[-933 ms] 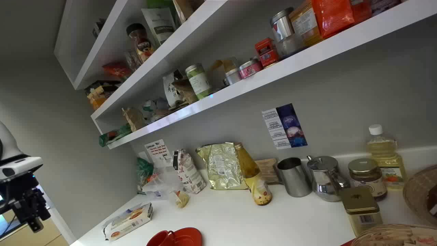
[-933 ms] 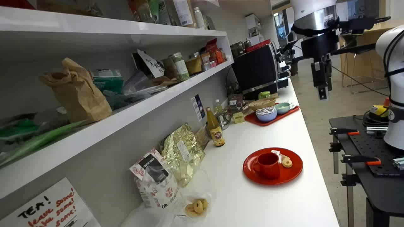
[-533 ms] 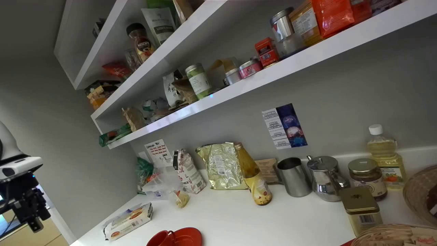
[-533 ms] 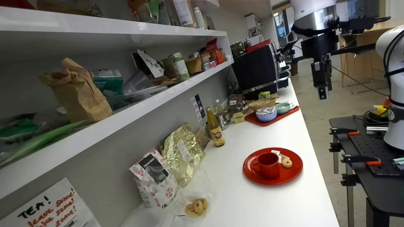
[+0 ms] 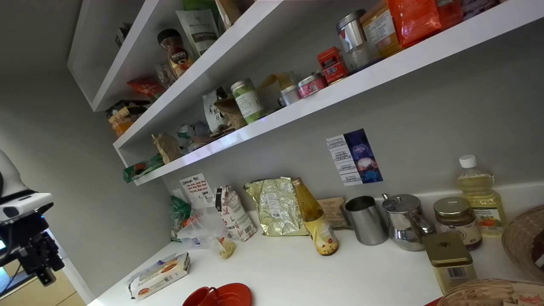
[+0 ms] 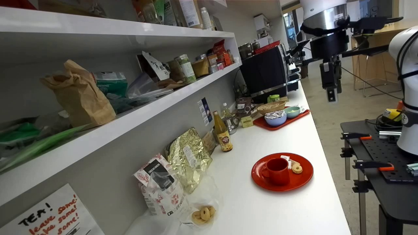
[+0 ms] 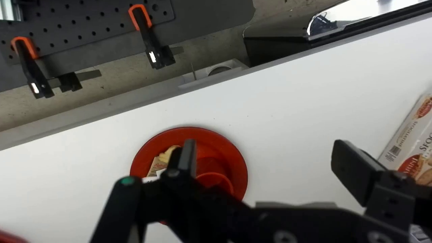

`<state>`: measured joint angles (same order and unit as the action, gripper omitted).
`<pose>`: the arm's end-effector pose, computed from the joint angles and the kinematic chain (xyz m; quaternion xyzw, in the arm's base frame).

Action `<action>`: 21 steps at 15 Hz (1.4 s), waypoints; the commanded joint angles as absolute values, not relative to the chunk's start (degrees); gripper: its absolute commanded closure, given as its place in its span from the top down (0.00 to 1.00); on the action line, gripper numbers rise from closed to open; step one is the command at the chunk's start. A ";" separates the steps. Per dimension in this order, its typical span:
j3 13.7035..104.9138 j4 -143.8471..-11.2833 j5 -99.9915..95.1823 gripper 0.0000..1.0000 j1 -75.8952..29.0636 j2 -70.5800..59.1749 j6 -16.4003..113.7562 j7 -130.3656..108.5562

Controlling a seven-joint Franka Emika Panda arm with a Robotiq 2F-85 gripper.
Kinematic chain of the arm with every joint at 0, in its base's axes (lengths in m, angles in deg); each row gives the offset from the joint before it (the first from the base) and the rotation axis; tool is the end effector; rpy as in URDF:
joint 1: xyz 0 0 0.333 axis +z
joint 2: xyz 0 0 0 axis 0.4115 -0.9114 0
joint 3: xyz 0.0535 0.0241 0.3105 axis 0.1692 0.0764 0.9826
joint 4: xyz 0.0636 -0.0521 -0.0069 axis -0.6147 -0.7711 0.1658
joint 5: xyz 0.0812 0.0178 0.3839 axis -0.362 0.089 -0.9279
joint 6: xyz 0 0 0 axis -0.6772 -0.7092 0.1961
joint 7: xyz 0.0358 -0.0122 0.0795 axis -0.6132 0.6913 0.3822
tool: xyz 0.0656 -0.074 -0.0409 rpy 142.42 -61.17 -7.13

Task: Remove the red cup from the plate

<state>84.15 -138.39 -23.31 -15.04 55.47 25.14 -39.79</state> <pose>0.2739 0.1819 0.4512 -0.9908 0.1331 -0.0008 0.0231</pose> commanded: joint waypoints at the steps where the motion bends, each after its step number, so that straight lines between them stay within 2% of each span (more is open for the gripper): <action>1: 82.23 -136.76 -23.73 1.00 -16.54 53.30 30.90 -38.64; 10: 76.85 -132.97 -21.80 1.00 -22.88 32.92 43.02 -37.80; 14: 74.50 -128.58 -20.50 1.00 -23.80 21.95 43.55 -38.06; 21: 72.52 -121.99 -21.29 1.00 -22.11 12.59 41.24 -40.56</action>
